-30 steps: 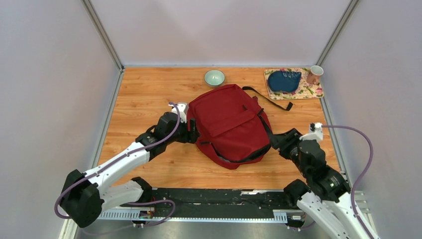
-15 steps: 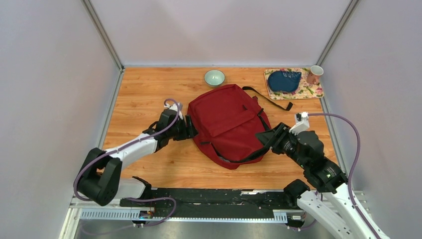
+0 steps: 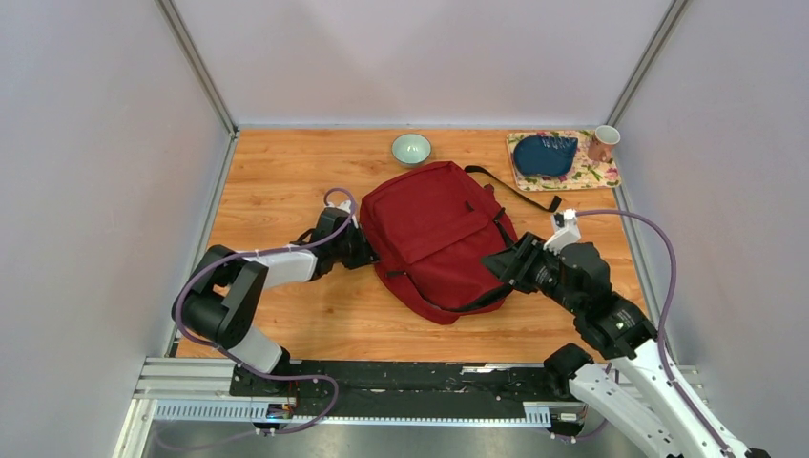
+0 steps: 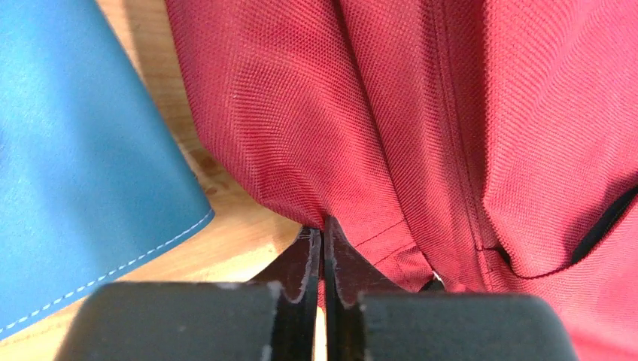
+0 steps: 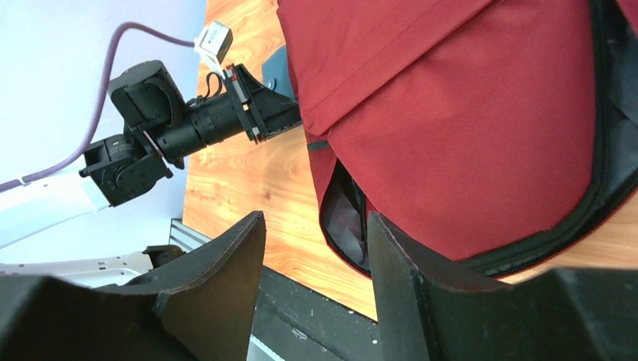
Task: Pack the student bag
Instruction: Adjust the student bag at the center of the board.
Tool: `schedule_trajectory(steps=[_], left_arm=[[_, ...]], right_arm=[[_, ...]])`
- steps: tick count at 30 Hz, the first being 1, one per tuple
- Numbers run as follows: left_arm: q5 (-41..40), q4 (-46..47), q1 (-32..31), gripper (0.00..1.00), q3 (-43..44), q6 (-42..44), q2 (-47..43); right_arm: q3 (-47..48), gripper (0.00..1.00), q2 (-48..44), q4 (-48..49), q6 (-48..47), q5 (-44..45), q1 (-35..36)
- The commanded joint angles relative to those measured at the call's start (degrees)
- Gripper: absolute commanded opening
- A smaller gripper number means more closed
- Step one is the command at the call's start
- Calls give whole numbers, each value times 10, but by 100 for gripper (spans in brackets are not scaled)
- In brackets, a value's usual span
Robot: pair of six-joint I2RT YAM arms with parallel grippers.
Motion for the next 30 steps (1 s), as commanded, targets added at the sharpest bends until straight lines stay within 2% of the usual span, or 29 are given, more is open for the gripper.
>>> schedule_trajectory(steps=[1, 6, 13, 16, 23, 30], left_arm=[[35, 67, 0, 0, -2, -19, -1], [31, 117, 0, 0, -80, -46, -46], [-1, 125, 0, 0, -167, -57, -128], [-3, 120, 0, 0, -195, -64, -163], [-5, 115, 0, 0, -239, -70, -226], [14, 121, 0, 0, -249, -71, -236]], right_arm=[[15, 56, 41, 54, -24, -60, 1], [15, 56, 101, 107, -30, -125, 16], [9, 56, 224, 164, -20, -157, 103], [-4, 56, 265, 184, -7, -139, 121], [-33, 56, 308, 157, -9, -22, 122], [-29, 57, 355, 150, -23, 8, 119]])
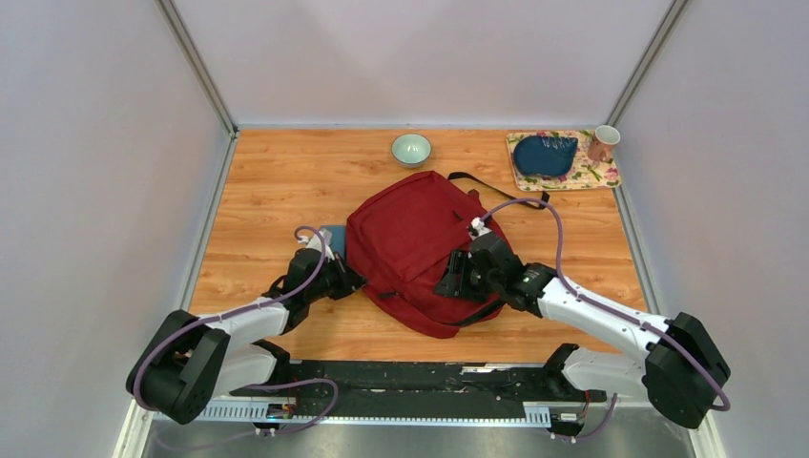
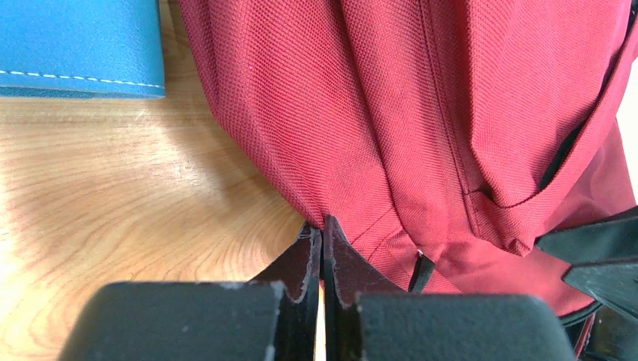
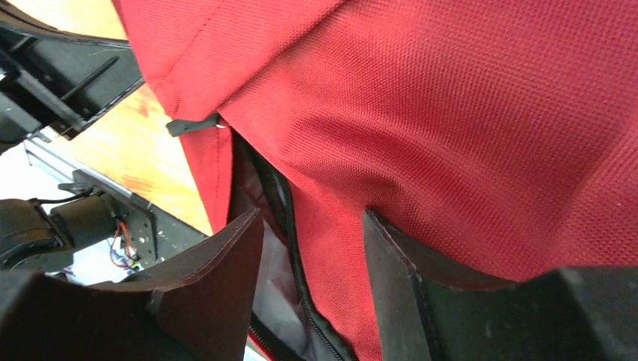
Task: Pack the student bag
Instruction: Adjust the student bag at the center of the board.
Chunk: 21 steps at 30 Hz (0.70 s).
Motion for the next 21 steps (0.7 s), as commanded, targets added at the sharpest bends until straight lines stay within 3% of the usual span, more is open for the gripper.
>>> schedule_trajectory(steps=[1, 3, 5, 6, 12, 13, 21], left_arm=[[21, -2, -3, 4, -10, 2, -13], [22, -3, -2, 19, -10, 7, -17], [19, -5, -2, 26, -11, 8, -22], [18, -5, -3, 36, -11, 8, -24], [5, -48, -3, 59, 9, 30, -49], [-5, -67, -2, 70, 13, 35, -56], [-45, -152, -2, 76, 21, 75, -143]], right_arm=[[13, 57, 11, 3, -20, 39, -2], [22, 58, -2, -1, -26, 41, -2], [29, 58, -22, -11, -33, 42, -2], [34, 59, -28, -15, -35, 40, -2], [51, 61, -82, -34, -27, 24, -2], [51, 61, -88, -33, -26, 21, -2], [73, 63, -113, -54, -14, 23, 6]])
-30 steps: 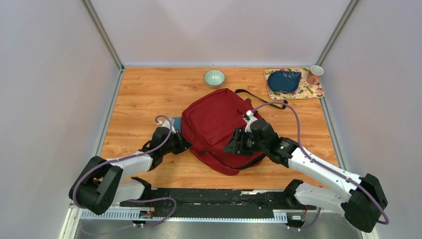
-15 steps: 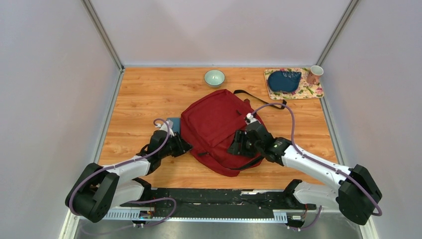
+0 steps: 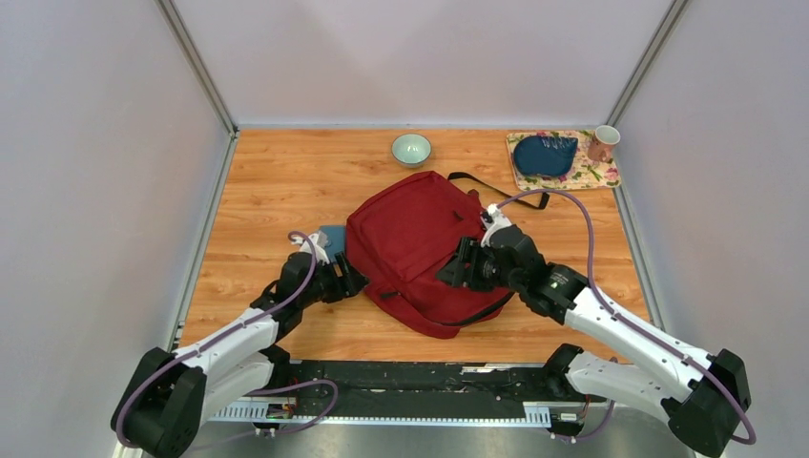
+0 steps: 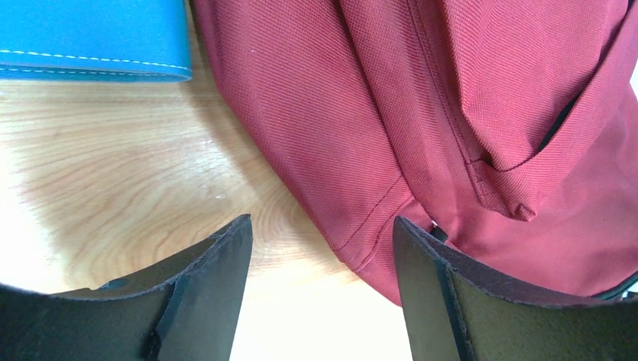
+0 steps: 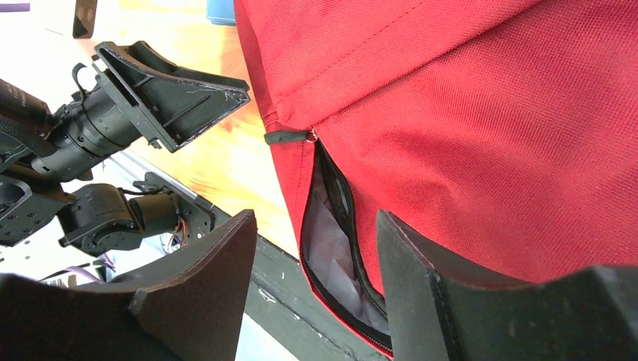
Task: Pack the student bag
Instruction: Adjust the student bag at the center of the board.
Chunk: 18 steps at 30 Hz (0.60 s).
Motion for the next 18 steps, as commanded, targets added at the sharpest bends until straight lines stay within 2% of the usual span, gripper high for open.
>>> schedule_trajectory(steps=[1, 5, 12, 18], left_arm=[[-25, -58, 0, 76, 25, 32, -37], [-2, -66, 0, 77, 32, 26, -49], [20, -57, -1, 78, 31, 14, -55], [42, -1, 0, 79, 17, -10, -20]], right_arm=[[32, 63, -14, -20, 7, 17, 13], [26, 64, -18, -34, 28, 71, 37], [29, 66, 1, -66, 89, 162, 119], [26, 66, 28, -19, 132, 186, 182]])
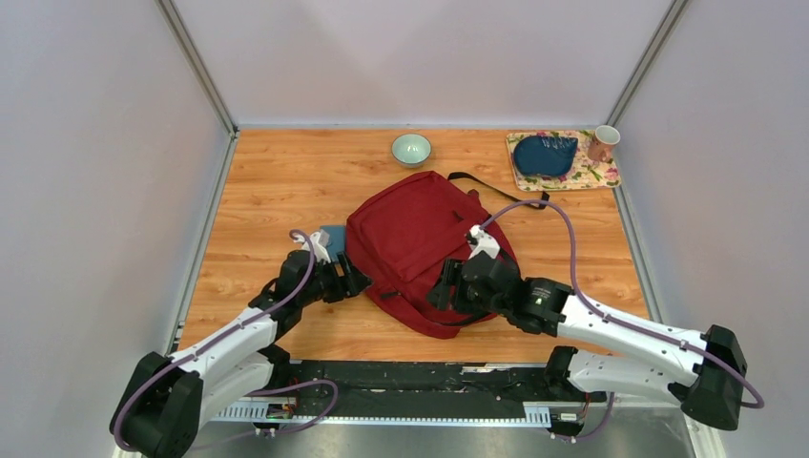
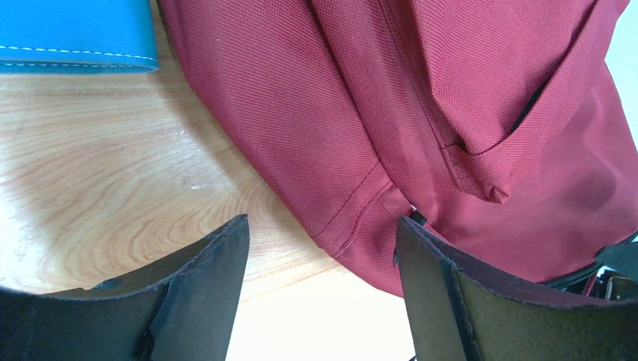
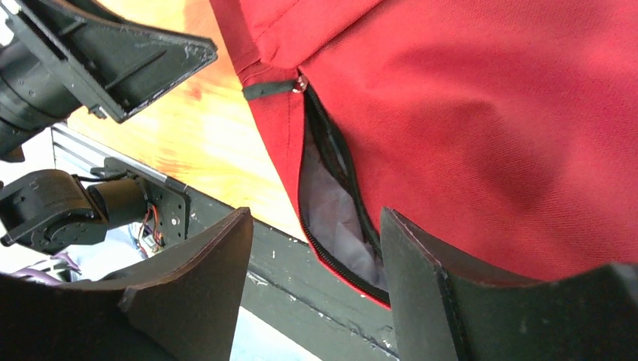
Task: Pack the student bag
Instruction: Adjust the student bag at the center of the board, then zip the student bag at the center of the board.
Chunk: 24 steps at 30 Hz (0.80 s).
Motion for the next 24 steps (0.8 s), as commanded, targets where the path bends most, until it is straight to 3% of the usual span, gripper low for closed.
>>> schedule_trajectory(steps=[1, 9, 18, 22, 24], left_arm=[[23, 74, 0, 79, 0, -22, 34], [20, 113, 2, 80, 10, -40, 93], [47, 162, 44, 80, 9, -45, 148], [87, 193, 66, 71, 10, -36, 182], [101, 202, 76, 61, 12, -33, 194]], right_arm=[[21, 66, 34, 48, 43, 42, 38], [120, 58, 157, 65, -43, 11, 44], [183, 58, 279, 50, 29, 22, 43], [207, 58, 323, 51, 67, -15, 44], [214, 58, 339, 55, 84, -31, 44]])
